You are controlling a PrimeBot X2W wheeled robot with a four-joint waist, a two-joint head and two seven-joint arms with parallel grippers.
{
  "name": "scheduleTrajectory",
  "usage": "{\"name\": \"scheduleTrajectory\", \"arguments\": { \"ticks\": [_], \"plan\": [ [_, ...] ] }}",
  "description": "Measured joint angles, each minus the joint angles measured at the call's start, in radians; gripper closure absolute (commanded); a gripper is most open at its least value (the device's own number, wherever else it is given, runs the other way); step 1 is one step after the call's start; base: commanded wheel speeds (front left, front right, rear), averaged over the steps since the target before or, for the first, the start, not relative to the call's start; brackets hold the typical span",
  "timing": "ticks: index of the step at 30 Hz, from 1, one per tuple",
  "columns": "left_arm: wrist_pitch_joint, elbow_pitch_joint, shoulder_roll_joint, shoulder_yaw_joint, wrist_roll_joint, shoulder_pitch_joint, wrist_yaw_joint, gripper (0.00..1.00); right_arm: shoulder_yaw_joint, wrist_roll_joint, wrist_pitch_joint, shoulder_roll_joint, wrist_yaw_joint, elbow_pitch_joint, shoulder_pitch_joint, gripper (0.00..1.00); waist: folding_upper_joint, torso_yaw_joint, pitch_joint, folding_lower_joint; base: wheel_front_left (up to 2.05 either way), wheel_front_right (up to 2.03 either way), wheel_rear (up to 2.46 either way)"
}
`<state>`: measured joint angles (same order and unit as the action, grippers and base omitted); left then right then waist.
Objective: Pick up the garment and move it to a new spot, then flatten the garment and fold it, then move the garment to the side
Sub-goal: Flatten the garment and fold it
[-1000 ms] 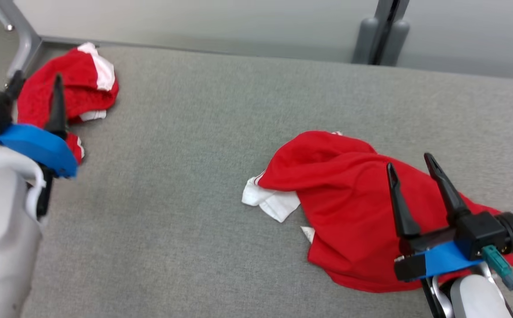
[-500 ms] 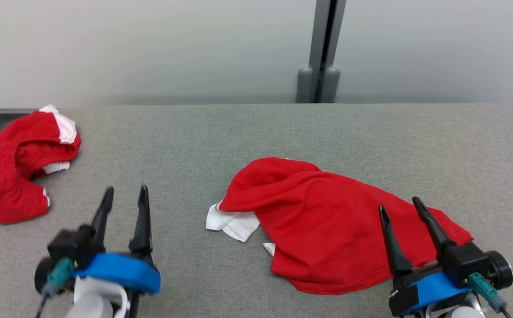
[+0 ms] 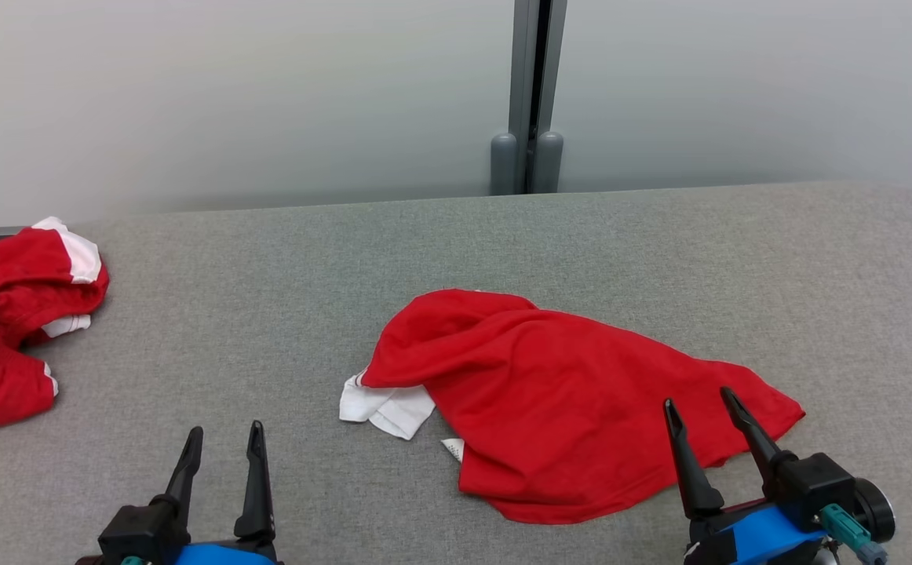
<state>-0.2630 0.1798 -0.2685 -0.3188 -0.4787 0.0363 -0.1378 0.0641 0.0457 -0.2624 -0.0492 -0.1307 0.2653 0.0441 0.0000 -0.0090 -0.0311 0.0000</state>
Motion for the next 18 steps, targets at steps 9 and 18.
{"name": "scheduleTrajectory", "arguments": {
  "ticks": [9,18],
  "plan": [
    [0.0,0.027,0.038,0.029,0.034,0.008,0.039,0.0,0.009,0.002,0.0,0.0,0.0,0.031,0.017,0.0,0.0,0.001,-0.011,-0.0001,0.0,0.0,0.0],
    [0.0,0.072,0.061,0.056,0.058,0.008,0.074,0.0,0.003,0.001,0.0,0.0,0.0,0.037,0.019,0.0,0.0,0.001,-0.006,0.0,0.0,0.0,0.0]
  ]
}}
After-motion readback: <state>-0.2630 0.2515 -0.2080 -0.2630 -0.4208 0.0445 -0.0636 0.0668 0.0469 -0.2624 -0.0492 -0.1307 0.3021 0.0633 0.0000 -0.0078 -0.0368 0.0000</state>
